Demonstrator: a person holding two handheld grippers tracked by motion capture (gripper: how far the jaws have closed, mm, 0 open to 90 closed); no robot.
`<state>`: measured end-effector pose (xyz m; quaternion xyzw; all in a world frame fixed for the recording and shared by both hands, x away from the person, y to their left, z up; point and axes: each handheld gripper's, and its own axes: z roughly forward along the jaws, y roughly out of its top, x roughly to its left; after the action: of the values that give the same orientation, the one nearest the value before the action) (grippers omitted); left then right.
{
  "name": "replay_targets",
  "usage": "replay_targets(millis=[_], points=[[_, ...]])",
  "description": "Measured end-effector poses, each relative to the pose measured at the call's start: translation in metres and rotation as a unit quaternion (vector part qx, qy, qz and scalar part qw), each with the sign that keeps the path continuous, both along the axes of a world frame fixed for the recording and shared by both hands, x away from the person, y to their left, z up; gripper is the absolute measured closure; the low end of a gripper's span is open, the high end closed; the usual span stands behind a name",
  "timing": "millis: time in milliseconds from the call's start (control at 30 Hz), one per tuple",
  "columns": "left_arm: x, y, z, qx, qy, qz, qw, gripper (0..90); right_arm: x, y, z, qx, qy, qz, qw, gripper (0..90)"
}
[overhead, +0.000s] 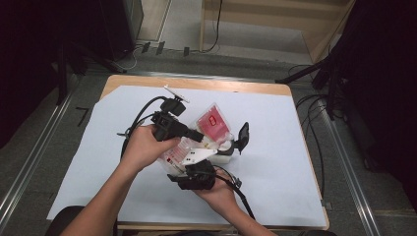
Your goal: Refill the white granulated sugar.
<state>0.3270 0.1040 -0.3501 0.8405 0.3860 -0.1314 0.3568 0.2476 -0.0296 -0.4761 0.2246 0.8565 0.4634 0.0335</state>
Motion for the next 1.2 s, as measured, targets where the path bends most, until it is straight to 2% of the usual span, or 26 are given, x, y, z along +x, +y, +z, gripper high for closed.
replay_targets(millis=[133,300,400,500,633,767,933,1133,1200], points=[[-0.001,0.004,0.000,-0.003,-0.004,-0.003,1.0000,83.8,0.002,0.000,-0.001,-0.003,-0.003,0.000,1.0000,55.6],[0.001,0.011,-0.001,-0.017,0.008,-0.001,0.9998,83.8,0.004,-0.001,-0.003,-0.004,-0.001,-0.005,1.0000,53.7],[0.003,0.016,-0.003,-0.037,0.018,-0.009,0.9991,84.1,0.005,-0.003,-0.003,0.005,0.007,-0.003,1.0000,51.3],[0.006,0.023,-0.005,-0.053,0.029,-0.007,0.9982,85.2,0.006,-0.003,-0.003,0.000,0.004,-0.003,1.0000,49.5],[0.005,0.029,-0.003,-0.057,0.024,-0.002,0.9981,86.4,0.008,-0.004,-0.003,-0.005,0.001,-0.008,1.0000,48.3],[0.003,0.029,0.000,-0.051,0.012,0.003,0.9986,87.7,0.010,-0.005,-0.002,-0.004,0.003,-0.007,1.0000,47.5],[0.001,0.033,0.004,-0.053,0.010,0.007,0.9985,88.5,0.011,-0.005,-0.002,-0.004,-0.001,-0.006,1.0000,46.1],[0.000,0.040,0.011,-0.051,-0.004,0.007,0.9987,88.6,0.013,-0.007,-0.001,0.005,0.006,-0.014,0.9999,44.6],[-0.001,0.042,0.013,-0.057,-0.006,0.007,0.9984,88.9,0.014,-0.008,0.000,0.010,0.011,-0.014,0.9998,44.7]])
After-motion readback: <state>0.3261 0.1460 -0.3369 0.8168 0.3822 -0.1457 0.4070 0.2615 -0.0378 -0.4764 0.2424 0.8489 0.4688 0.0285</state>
